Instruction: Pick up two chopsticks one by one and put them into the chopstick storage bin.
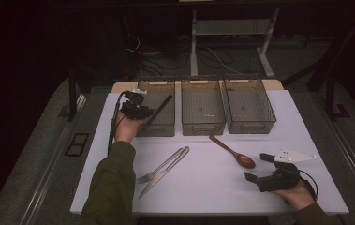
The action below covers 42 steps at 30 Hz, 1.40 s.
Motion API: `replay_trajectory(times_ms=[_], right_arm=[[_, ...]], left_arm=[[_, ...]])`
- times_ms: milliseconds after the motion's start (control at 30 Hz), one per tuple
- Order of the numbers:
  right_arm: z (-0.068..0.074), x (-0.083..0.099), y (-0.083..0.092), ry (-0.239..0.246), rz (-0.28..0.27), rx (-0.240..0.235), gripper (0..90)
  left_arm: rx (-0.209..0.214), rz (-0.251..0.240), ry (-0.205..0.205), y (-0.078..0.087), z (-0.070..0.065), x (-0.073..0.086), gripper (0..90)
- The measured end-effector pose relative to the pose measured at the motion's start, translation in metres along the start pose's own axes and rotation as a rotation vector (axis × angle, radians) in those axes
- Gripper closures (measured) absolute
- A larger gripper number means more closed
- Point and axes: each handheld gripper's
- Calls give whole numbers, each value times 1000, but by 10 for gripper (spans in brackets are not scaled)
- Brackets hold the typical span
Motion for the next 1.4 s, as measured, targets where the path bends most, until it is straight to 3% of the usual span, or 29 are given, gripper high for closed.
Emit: replay_trajectory(times_ms=[167, 267, 567, 900, 1033, 1400], right_arm=[[0, 0, 0, -2, 1, 0, 8], [0, 0, 0, -3, 1, 0, 8], [-2, -1, -1, -8, 0, 1, 8], [-1, -1, 0, -1, -1, -3, 8], [-1, -1, 0, 4, -3, -8, 8], [0, -1, 1, 9, 1, -8, 8]], left_arm=[[41, -63, -9, 9, -4, -2, 579], [93, -99, -2, 15, -7, -4, 521], [214, -177, -77, 36, -32, -6, 397], [300, -239, -136, 54, -62, 6, 326], [312, -244, -161, 58, -73, 16, 289], [341, -266, -173, 68, -88, 48, 221]])
Point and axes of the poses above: each handheld gripper's, and its own axes: y roughly backward along the jaws, x roughly out of its underside, z roughly to its left, and after that the axes turned 3 degrees about -y, right-handed
